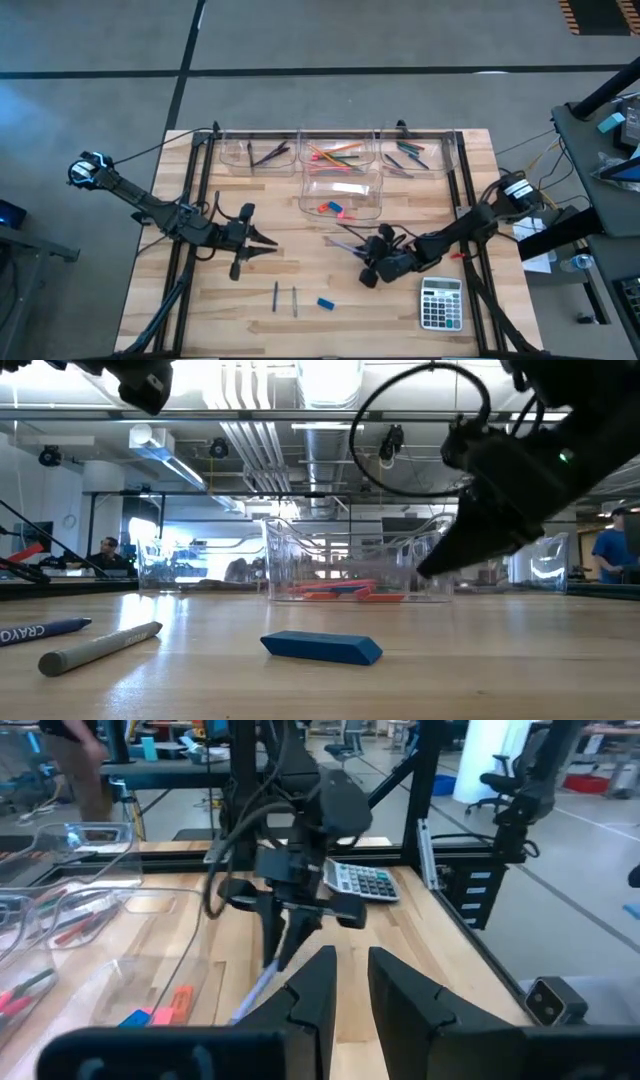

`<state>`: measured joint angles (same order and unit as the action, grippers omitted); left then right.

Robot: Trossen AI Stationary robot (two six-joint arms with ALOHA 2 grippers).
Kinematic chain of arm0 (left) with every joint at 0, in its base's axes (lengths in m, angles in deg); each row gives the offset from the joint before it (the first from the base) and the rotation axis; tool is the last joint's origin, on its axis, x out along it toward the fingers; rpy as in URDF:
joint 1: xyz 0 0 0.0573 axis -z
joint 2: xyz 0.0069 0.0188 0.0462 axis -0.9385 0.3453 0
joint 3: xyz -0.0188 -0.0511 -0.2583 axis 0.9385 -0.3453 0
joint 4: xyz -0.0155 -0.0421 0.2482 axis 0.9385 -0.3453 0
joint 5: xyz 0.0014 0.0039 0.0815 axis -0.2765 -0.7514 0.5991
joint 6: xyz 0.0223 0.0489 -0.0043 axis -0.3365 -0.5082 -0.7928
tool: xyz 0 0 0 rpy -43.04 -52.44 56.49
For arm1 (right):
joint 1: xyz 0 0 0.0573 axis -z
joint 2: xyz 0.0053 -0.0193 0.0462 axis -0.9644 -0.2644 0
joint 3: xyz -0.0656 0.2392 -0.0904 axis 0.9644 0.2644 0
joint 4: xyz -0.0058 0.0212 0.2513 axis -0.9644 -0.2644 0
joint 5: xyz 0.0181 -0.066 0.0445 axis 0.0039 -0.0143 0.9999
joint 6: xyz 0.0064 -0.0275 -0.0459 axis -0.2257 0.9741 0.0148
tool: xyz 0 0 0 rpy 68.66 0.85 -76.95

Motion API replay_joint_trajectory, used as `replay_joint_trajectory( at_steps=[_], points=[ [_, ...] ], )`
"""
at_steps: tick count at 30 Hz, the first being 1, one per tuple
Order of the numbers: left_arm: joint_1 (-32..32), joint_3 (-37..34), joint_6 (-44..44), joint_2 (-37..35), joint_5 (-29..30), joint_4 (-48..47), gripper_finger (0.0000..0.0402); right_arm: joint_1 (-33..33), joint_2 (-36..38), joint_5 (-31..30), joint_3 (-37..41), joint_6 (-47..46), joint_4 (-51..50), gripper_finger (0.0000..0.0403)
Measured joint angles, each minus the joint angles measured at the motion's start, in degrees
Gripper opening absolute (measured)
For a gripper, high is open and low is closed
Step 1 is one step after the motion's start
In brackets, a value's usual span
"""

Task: Sort crayons/erasers/pens/pencils in bins
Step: Put the gray pen into the top left transparent bin

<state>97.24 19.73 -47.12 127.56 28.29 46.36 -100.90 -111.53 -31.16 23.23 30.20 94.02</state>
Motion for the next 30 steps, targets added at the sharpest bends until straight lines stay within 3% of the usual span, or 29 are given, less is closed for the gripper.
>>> replay_joint_trajectory(
  at_steps=[8,14,22,30],
  points=[
    [0.00,-0.02,-1.19,0.00,-1.22,1.99,0.0047,-0.57,3.34,-1.67,-0.03,5.02,4.12,0.0041],
    [0.16,1.33,-3.86,-2.66,-1.96,2.75,0.0047,4.85,6.23,0.02,-4.27,14.82,6.53,0.0041],
    [1.06,0.57,-3.87,-5.03,-1.95,3.01,0.0047,24.15,2.90,19.73,-19.49,27.75,0.62,0.0041],
    [1.88,0.55,-3.91,-5.05,-2.02,2.99,0.0047,41.88,-10.87,37.27,-40.66,31.06,-2.53,0.0041]
  ],
)
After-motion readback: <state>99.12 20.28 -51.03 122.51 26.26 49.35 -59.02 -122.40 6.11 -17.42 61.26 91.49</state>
